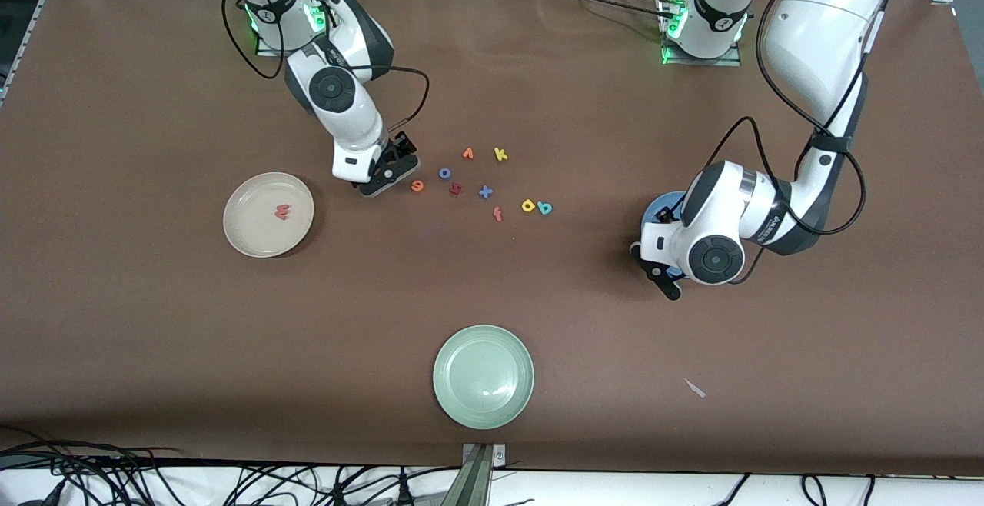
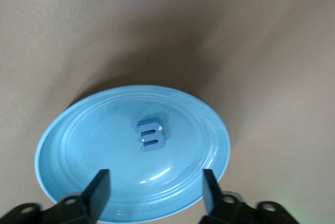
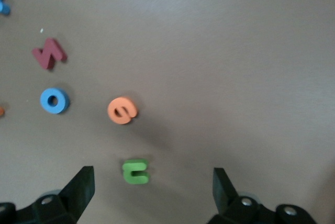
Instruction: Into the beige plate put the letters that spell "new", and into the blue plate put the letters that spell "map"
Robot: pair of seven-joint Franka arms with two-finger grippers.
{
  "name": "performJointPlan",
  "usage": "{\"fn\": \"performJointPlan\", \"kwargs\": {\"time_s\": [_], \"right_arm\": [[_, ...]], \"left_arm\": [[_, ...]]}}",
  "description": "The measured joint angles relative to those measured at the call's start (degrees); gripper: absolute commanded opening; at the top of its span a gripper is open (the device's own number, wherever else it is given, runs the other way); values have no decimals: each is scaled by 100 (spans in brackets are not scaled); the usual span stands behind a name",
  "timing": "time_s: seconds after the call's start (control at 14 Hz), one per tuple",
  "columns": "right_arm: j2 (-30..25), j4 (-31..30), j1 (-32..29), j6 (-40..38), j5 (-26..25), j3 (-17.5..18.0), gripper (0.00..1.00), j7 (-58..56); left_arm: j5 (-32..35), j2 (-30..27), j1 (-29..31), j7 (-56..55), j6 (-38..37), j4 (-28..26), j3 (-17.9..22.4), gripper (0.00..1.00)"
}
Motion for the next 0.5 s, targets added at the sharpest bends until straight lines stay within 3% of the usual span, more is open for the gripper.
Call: {"fn": "performJointPlan", "kwargs": {"time_s": [0.21,0.5], "right_arm": [[227,-4,48,138,-82,-1,96,0],[396,-3,48,181,-311,-1,85,0]], "left_arm": [[-1,-97,-15,-926,-16,6,-361,100],[-2,-93,-135,-3480,-25,-43,-1004,100]]}}
